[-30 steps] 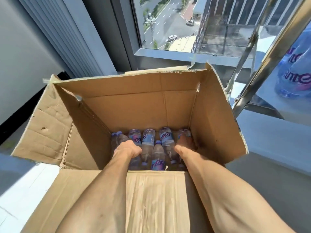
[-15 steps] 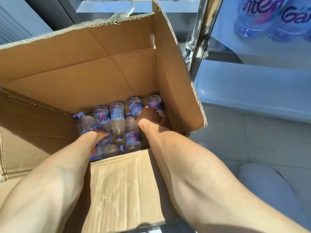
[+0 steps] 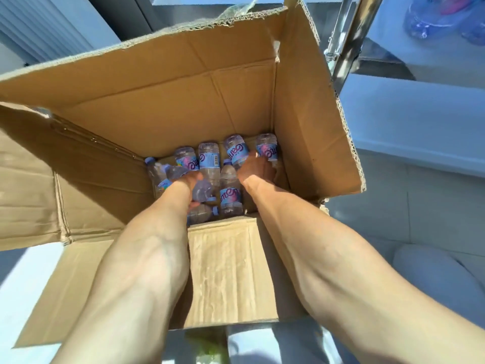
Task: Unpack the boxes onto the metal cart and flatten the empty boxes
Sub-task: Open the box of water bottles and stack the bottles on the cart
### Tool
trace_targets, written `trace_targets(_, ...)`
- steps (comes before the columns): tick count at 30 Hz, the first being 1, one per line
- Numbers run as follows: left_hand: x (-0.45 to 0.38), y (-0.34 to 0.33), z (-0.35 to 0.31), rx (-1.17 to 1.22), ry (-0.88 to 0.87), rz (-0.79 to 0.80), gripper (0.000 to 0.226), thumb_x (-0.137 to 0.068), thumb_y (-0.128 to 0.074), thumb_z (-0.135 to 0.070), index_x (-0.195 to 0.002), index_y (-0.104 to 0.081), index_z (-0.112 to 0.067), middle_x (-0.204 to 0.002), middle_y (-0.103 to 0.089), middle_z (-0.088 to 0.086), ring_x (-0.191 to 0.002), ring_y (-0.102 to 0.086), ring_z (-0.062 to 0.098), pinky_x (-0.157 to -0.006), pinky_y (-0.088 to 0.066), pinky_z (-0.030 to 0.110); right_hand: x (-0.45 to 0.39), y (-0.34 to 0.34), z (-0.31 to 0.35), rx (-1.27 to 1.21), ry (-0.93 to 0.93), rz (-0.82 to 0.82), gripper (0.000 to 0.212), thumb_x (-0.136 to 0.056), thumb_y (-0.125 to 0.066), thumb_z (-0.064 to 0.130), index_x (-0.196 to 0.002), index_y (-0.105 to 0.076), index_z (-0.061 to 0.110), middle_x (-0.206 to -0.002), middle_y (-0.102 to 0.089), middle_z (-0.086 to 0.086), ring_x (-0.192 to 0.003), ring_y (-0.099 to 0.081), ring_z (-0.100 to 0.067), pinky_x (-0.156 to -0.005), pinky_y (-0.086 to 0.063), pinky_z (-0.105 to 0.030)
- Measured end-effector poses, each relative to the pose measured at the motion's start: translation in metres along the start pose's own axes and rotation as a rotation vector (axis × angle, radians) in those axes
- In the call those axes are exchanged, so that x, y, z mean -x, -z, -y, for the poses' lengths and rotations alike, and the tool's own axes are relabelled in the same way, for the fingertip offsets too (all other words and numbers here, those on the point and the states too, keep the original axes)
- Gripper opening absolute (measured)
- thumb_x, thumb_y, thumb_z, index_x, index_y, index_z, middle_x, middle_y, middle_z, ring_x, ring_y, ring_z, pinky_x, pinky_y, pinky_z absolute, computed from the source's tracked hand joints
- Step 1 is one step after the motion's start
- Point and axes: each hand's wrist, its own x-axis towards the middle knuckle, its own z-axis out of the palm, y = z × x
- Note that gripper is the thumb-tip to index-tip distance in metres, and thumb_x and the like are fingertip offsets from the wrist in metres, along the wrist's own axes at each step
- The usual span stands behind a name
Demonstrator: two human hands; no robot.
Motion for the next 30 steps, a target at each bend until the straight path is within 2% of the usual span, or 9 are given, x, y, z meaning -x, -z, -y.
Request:
trace_targets(2, 0.012, -0.001, -0.005, 0.163, -0.051, 0.027, 0.043, -0.098, -0.045, -0.042, -0.126, -0.051, -0.011, -0.107, -0.059, 0.007, -0.103, -0.059, 0.028, -0.080, -0.048, 0.033, 0.001, 0.000, 0.003, -0.087, -0.012, -0.013, 0.044, -0.091, -0.052, 0.033, -0.131, -0.048, 0.014, -0.131, -0.053, -0.017, -0.120, -0.052, -0.036, -0.098, -0.041, -0.045)
trace_targets(6, 0.036, -0.013, -0.005, 0.276, -0.018, 0.067, 0.058, -0.089, -0.050, -0.053, -0.133, -0.054, -0.015, -0.118, -0.063, 0.008, -0.092, -0.061, 0.025, -0.067, -0.042, 0.025, 0.001, 0.010, 0.019, -0.320, -0.082, 0.038, 0.045, -0.103, -0.034, 0.036, -0.134, -0.049, 0.008, -0.136, -0.051, -0.019, -0.123, -0.050, -0.035, -0.101, -0.040, -0.042)
trace_targets(8, 0.054, -0.017, -0.007, 0.323, -0.027, 0.086, 0.054, -0.083, -0.054, -0.058, -0.120, -0.059, -0.019, -0.113, -0.066, 0.003, -0.095, -0.063, 0.023, -0.073, -0.040, 0.027, -0.001, 0.023, 0.031, -0.464, -0.146, 0.159, 0.051, -0.106, -0.025, 0.037, -0.129, -0.053, 0.002, -0.122, -0.056, -0.022, -0.103, -0.059, -0.030, -0.087, -0.045, -0.034)
trace_targets(11, 0.084, -0.009, -0.021, 0.243, -0.167, 0.204, 0.028, -0.073, -0.062, -0.044, -0.084, -0.059, -0.018, -0.074, -0.063, 0.004, -0.064, -0.059, 0.021, -0.063, -0.042, 0.025, 0.004, 0.056, 0.047, -0.752, -0.225, 0.241, 0.045, -0.101, -0.037, 0.046, -0.095, -0.059, 0.007, -0.089, -0.058, -0.013, -0.064, -0.055, -0.022, -0.056, -0.042, -0.027)
trace_targets(16, 0.134, 0.024, -0.040, 0.167, -0.361, 0.354, 0.023, -0.076, -0.064, -0.037, -0.091, -0.060, -0.019, -0.065, -0.063, 0.000, -0.057, -0.057, 0.014, -0.070, -0.041, 0.028, 0.024, 0.120, 0.083, -0.847, -0.137, 0.239, 0.065, -0.083, -0.064, 0.051, -0.128, -0.054, 0.007, -0.108, -0.062, -0.009, -0.084, -0.065, -0.025, -0.070, -0.054, -0.034)
trace_targets(18, 0.152, 0.037, -0.043, 0.206, -0.455, 0.413, 0.031, -0.073, -0.068, -0.032, -0.102, -0.061, -0.023, -0.081, -0.066, 0.000, -0.062, -0.055, 0.011, -0.065, -0.039, 0.025, 0.037, 0.149, 0.098, -0.909, -0.085, 0.205, 0.088, -0.066, -0.076, 0.058, -0.131, -0.050, 0.005, -0.120, -0.063, -0.013, -0.102, -0.066, -0.029, -0.089, -0.054, -0.043)
trace_targets(21, 0.180, 0.056, -0.048, 0.238, -0.567, 0.491, 0.050, -0.063, -0.077, -0.035, -0.110, -0.061, -0.032, -0.103, -0.066, 0.002, -0.079, -0.058, 0.014, -0.067, -0.040, 0.026, 0.056, 0.185, 0.113, -0.917, -0.029, 0.117, 0.106, -0.045, -0.085, 0.062, -0.128, -0.050, 0.005, -0.119, -0.063, -0.013, -0.104, -0.066, -0.030, -0.090, -0.055, -0.043)
trace_targets(25, 0.208, 0.071, -0.052, 0.447, -0.498, 0.562, 0.056, -0.064, -0.075, -0.056, -0.100, -0.072, -0.013, -0.107, -0.068, 0.018, -0.087, -0.065, 0.028, -0.077, -0.050, 0.034, 0.079, 0.231, 0.118, -0.911, 0.079, 0.124, 0.085, -0.051, -0.088, 0.050, -0.115, -0.061, 0.000, -0.108, -0.069, -0.014, -0.094, -0.069, -0.030, -0.086, -0.057, -0.043)
trace_targets(30, 0.258, 0.058, -0.046, 0.450, -0.585, 0.666, 0.060, -0.060, -0.078, -0.029, -0.112, -0.063, -0.004, -0.109, -0.068, 0.025, -0.098, -0.066, 0.045, -0.088, -0.050, 0.042, 0.111, 0.268, 0.110, -0.966, 0.375, 0.241, 0.048, -0.070, -0.080, 0.030, -0.104, -0.060, 0.002, -0.092, -0.067, -0.016, -0.074, -0.066, -0.026, -0.072, -0.054, -0.034)
